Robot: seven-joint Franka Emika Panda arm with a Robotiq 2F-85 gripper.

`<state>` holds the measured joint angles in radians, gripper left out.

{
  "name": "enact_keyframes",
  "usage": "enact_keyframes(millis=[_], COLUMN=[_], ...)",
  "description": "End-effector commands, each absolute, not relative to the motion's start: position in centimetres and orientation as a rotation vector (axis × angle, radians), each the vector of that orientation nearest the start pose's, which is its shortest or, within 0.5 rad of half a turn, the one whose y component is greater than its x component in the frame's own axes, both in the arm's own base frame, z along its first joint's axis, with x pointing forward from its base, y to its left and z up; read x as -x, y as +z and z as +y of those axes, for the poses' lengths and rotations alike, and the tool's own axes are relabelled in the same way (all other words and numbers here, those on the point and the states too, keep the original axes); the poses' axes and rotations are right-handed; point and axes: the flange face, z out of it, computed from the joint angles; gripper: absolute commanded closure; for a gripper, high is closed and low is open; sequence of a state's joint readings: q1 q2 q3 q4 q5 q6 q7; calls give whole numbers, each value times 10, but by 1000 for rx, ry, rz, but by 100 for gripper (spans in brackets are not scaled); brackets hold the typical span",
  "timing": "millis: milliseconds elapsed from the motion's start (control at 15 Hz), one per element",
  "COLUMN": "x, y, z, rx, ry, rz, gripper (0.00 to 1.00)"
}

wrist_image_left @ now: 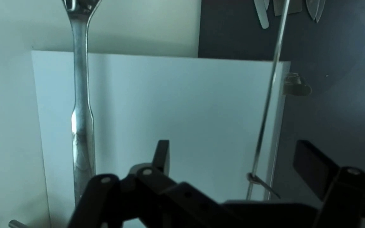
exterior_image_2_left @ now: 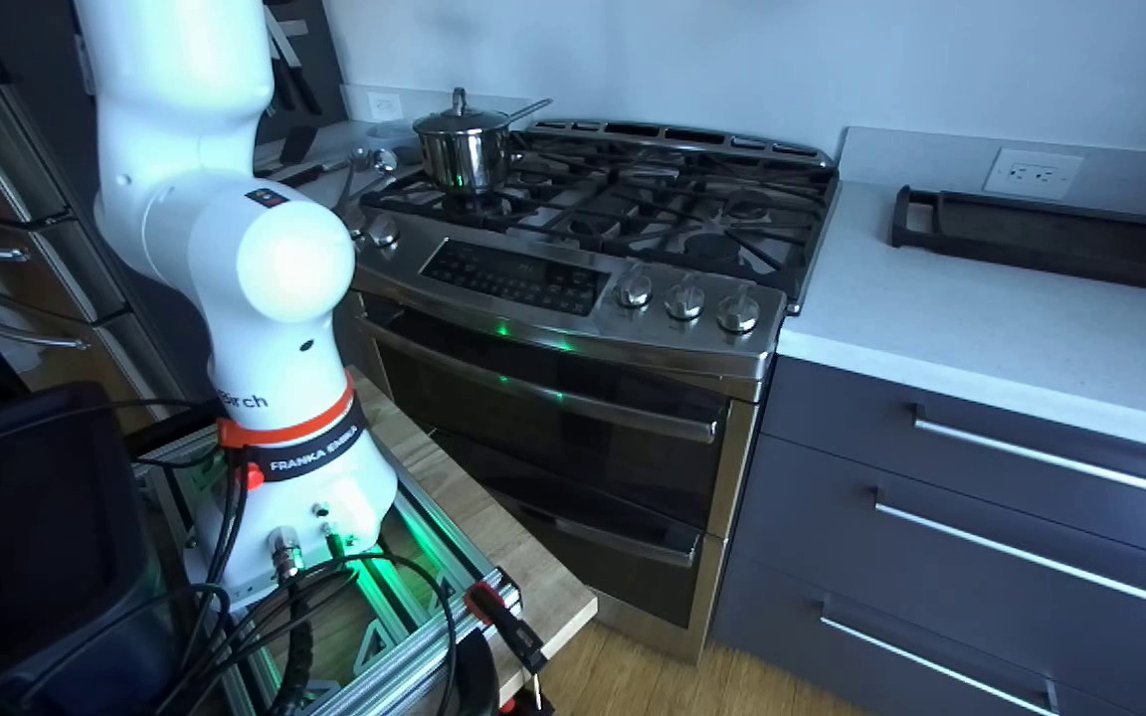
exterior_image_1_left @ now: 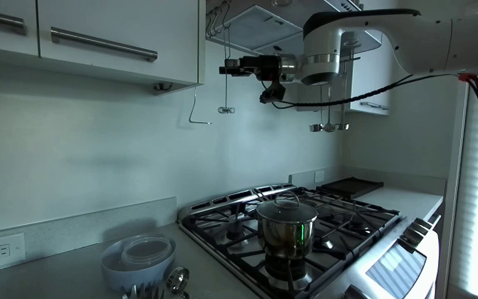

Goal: Take the whisk off of the hanger and place it on the stove

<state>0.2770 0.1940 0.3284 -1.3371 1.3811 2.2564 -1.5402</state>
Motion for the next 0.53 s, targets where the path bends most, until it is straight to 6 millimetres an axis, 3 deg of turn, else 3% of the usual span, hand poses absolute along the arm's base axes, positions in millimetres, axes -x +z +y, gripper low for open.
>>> enact_keyframes(millis=[0, 67, 467], x=[-540, -540, -538], y=[739, 741, 746], z=[373, 373, 372], rx=[1234, 1226, 1214], ry=[-1361, -1365, -1368], rz=[-1287, -1289, -1292], gripper=[15, 26, 72])
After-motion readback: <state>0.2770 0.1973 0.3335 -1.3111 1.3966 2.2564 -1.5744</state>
